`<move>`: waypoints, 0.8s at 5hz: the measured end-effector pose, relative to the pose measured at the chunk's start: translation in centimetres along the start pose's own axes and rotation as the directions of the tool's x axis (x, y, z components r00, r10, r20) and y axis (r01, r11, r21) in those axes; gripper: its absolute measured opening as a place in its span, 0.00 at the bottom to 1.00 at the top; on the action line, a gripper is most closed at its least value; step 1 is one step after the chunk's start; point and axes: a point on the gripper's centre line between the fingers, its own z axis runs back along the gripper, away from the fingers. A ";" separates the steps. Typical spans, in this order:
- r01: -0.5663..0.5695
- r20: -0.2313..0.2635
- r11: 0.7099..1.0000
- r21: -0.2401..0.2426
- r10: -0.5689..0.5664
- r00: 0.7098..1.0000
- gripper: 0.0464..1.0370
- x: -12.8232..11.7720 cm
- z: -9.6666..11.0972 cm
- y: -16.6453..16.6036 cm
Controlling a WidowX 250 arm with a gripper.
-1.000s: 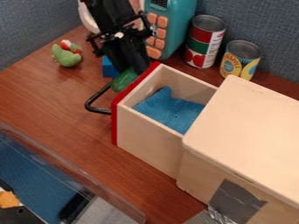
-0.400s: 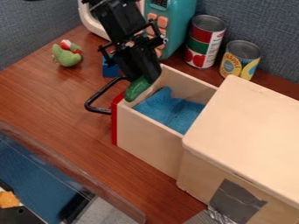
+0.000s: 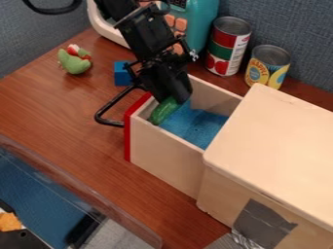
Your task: Put the green object inside the drawer
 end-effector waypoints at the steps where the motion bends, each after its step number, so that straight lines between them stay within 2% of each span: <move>1: 0.107 0.025 0.994 -0.014 -0.107 0.994 0.61 -0.1 0.3 0.4; 2: 0.174 0.036 0.984 -0.032 -0.173 0.984 0.90 -0.5 1.1 0.3; 3: 0.211 0.082 0.977 0.012 -0.211 0.974 0.97 -2.1 6.2 2.7; 4: 0.257 0.049 0.958 0.126 -0.265 0.963 0.96 -3.1 8.3 3.6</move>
